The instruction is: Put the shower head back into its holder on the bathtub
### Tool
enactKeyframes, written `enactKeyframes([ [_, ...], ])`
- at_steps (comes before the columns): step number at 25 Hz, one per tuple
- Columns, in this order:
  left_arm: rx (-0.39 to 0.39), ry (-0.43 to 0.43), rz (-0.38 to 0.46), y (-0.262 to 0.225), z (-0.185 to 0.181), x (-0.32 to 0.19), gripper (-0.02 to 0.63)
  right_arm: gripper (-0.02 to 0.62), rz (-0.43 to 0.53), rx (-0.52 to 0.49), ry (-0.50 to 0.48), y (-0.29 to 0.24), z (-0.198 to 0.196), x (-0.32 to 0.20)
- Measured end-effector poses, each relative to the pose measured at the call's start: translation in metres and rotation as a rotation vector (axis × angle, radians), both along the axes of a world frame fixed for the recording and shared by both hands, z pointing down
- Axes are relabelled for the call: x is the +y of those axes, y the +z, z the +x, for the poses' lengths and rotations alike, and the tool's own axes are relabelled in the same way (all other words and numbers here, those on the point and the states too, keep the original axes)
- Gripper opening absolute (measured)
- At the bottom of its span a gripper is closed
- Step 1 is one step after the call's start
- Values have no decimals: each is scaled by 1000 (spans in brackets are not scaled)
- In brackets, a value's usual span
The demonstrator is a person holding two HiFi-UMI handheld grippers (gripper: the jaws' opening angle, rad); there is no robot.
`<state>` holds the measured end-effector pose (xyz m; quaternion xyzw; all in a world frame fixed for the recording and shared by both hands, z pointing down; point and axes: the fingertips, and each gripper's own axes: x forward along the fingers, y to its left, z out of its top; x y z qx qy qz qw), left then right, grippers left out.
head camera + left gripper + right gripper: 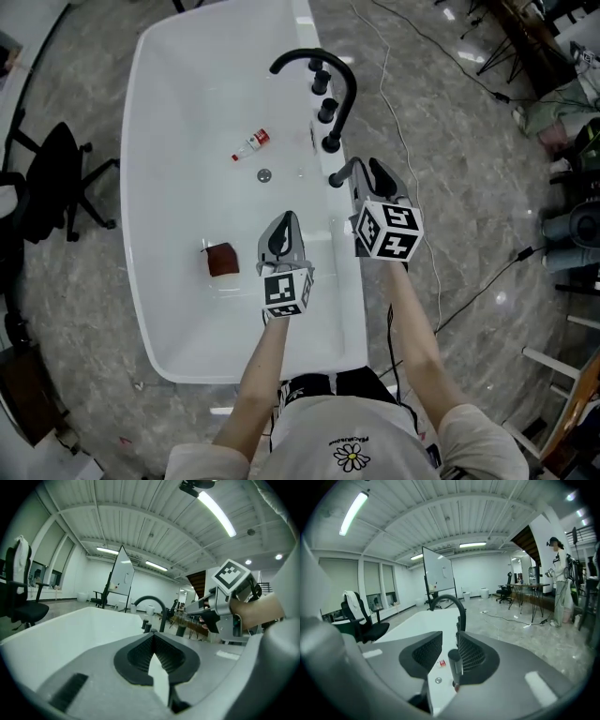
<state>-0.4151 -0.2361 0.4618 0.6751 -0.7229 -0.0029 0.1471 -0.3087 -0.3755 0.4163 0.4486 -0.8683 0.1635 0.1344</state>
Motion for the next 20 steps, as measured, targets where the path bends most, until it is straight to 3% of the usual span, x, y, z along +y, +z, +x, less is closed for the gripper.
enactKeyframes([
  [3,-23,8,118,-69,4,12,0,76,58,-113,4,-71,9,29],
  [6,-44,20,240,-144,15,43,0,2,107,-223,23,-136,24,77],
  [11,-110,-26,328,-233,38,106,-2,3,104,-316,-40,-196,51,169],
  [16,-142,-25,305,-244,59,167,-2,3,22,-304,-114,-177,71,256],
  [20,-162,-43,290,-245,62,187,-2,3,12,-283,-186,-170,67,284],
])
